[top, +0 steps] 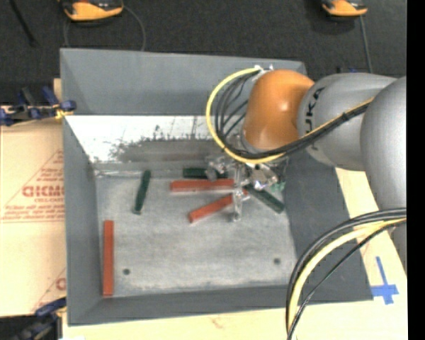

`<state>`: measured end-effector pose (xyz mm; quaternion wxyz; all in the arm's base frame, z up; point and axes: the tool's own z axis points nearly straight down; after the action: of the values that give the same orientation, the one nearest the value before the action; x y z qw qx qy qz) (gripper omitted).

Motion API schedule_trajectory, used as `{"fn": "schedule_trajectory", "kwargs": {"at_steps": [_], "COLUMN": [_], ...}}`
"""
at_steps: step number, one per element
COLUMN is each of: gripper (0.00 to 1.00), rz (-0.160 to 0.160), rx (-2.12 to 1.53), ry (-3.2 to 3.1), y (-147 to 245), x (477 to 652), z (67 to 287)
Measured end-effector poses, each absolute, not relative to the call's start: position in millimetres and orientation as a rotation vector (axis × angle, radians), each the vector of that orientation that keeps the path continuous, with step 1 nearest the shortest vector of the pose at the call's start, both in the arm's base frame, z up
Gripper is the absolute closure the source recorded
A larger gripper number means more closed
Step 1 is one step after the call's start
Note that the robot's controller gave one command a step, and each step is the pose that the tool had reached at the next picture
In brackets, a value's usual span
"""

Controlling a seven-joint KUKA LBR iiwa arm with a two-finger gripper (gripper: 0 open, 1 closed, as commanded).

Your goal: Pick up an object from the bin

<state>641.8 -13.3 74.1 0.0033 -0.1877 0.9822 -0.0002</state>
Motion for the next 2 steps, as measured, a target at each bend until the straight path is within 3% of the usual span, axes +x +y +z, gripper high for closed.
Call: {"fn": "schedule_trajectory", "kwargs": {"at_steps": [1,2], "gripper": [1.0,0.0], "rz": [-0.004,-0.001], "rx": [-0.586,-0.588], "ry": [3.073,3.08], "y": [-14.1,-14.0], "x": [644.2,641.9], "z": [78.2,75.0]}}
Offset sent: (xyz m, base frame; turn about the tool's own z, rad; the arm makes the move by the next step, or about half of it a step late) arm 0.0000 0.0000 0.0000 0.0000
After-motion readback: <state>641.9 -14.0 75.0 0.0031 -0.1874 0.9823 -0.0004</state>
